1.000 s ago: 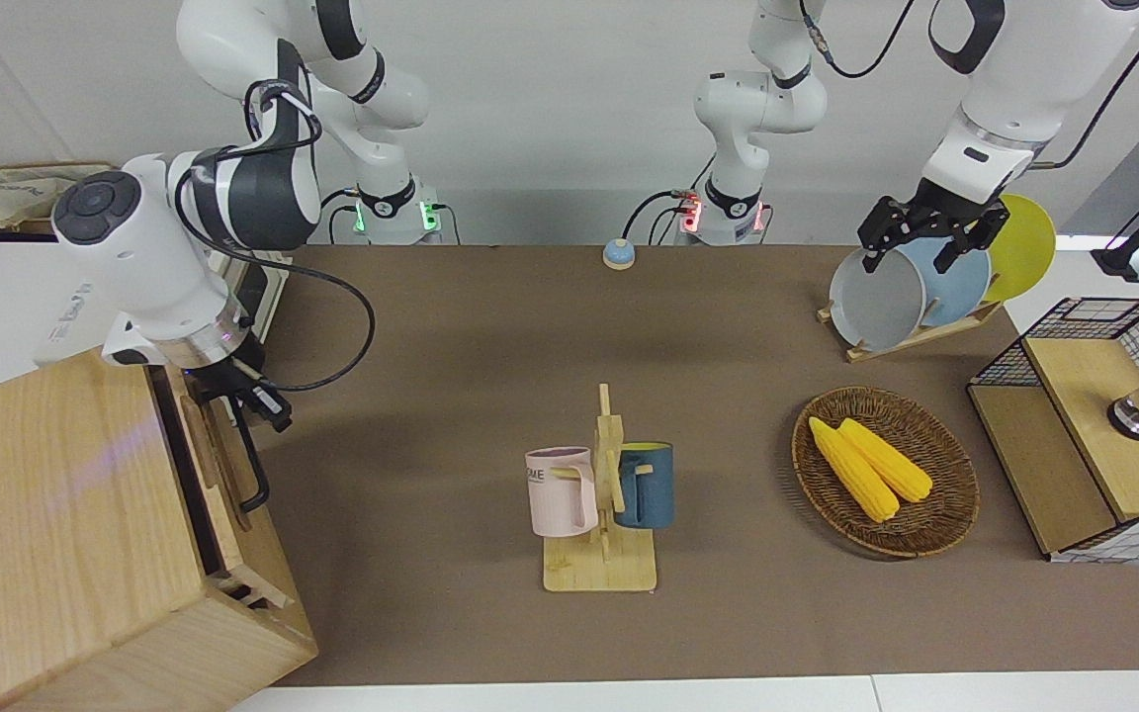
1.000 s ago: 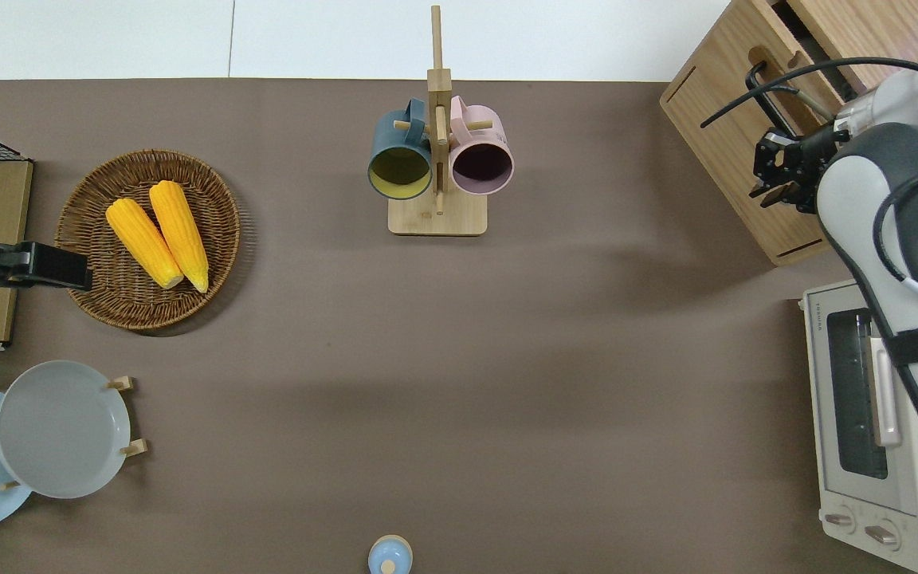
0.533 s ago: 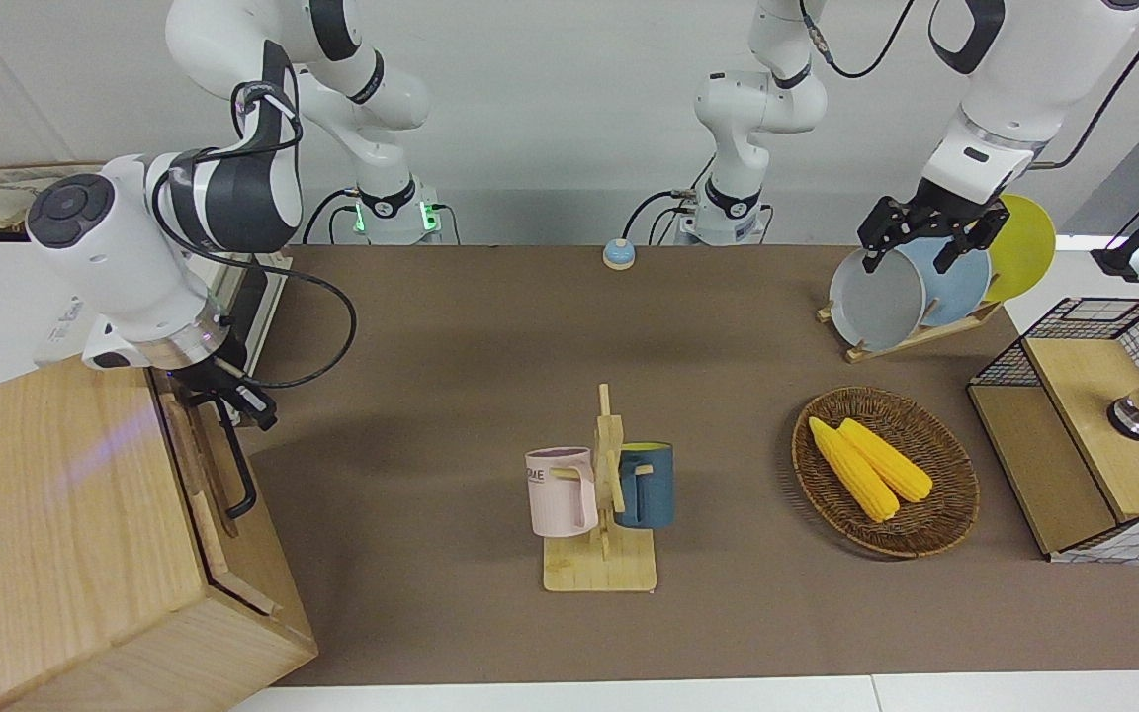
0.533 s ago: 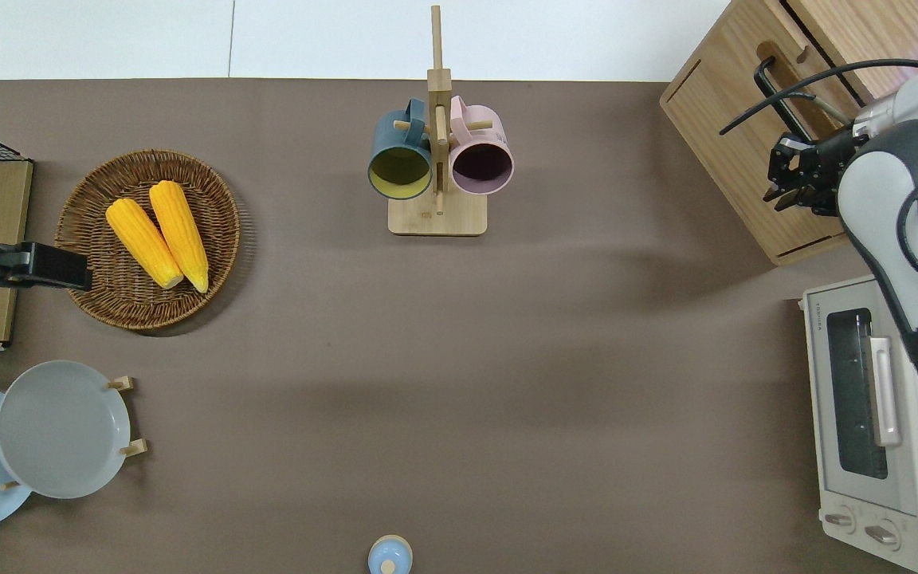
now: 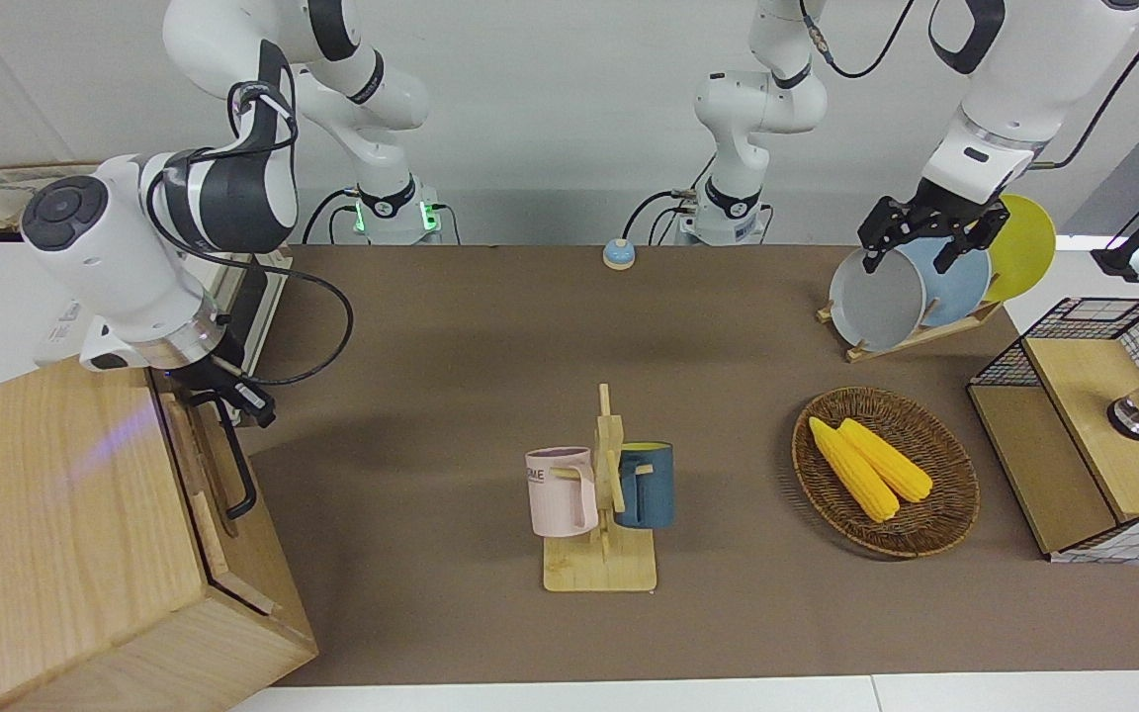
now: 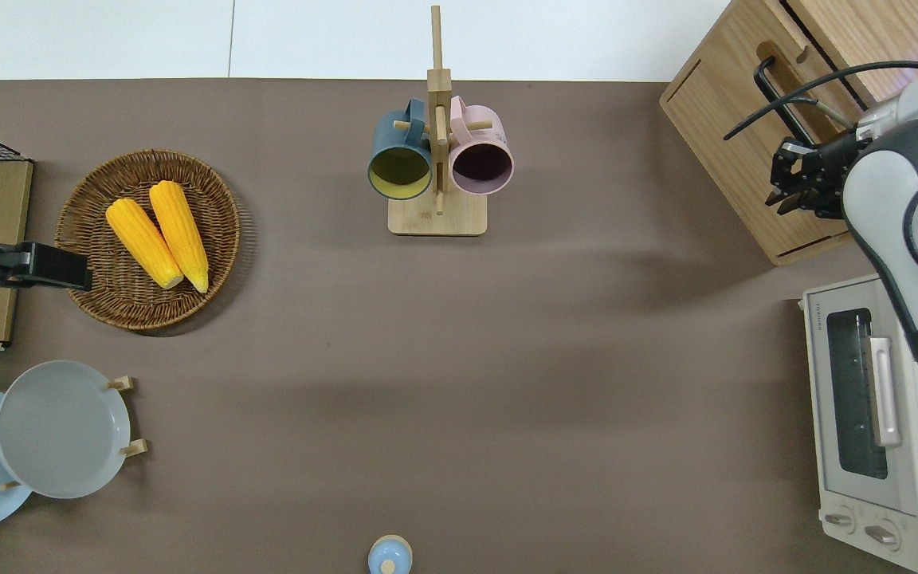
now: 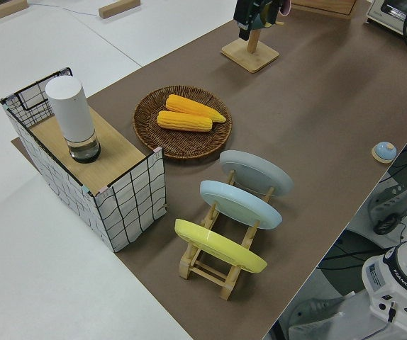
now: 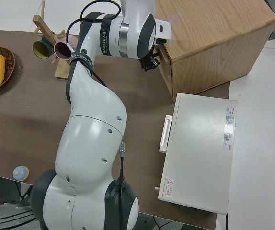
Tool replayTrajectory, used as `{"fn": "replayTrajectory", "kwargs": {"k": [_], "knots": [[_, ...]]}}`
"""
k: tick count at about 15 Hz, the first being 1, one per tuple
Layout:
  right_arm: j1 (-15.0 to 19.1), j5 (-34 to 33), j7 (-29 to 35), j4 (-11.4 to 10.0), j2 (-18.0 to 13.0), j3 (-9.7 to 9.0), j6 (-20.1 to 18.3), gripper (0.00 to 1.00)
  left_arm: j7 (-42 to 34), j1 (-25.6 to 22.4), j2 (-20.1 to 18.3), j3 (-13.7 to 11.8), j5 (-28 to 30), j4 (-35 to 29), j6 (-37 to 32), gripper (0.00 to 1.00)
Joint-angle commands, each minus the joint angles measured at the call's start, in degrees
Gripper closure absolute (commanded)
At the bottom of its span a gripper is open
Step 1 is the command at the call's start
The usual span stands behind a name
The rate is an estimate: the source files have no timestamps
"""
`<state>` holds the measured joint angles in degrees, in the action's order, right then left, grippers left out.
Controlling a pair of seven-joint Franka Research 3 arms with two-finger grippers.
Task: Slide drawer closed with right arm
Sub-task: 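Withdraw the right gripper from the closed drawer toward the robot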
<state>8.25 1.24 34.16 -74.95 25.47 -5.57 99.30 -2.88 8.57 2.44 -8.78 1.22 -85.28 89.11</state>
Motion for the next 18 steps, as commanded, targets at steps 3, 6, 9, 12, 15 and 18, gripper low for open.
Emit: {"fn": "replayTrajectory", "kwargs": {"k": [3,6,9,12,15,18], "knots": [[-1.1,0.7,-1.2,0.7,0.5,-0.24,0.6,1.000,-0.5,1.0,0.8,-1.0,-0.7,1.3,0.0,0.00],[-4.1,0.7,1.9,0.7,-0.2,-0.24,0.5,1.000,-0.5,1.0,0.8,-1.0,-0.8,1.3,0.0,0.00],[-8.2,0.2,4.6,0.6,-1.6,-0.15,-1.7,1.000,-0.5,1.0,0.8,-1.0,-0.7,1.3,0.0,0.00],[-11.4,-0.2,3.7,0.6,-3.8,-0.06,-4.2,1.000,-0.5,1.0,0.8,-1.0,-0.7,1.3,0.0,0.00],[-14.0,-1.4,1.9,0.4,-6.7,-0.15,-6.8,1.000,-0.5,1.0,0.8,-1.0,-0.7,1.3,0.0,0.00],[-14.6,-1.8,-7.5,0.2,-9.8,-0.06,-10.6,1.000,-0.5,1.0,0.8,-1.0,-0.8,1.3,0.0,0.00]]}}
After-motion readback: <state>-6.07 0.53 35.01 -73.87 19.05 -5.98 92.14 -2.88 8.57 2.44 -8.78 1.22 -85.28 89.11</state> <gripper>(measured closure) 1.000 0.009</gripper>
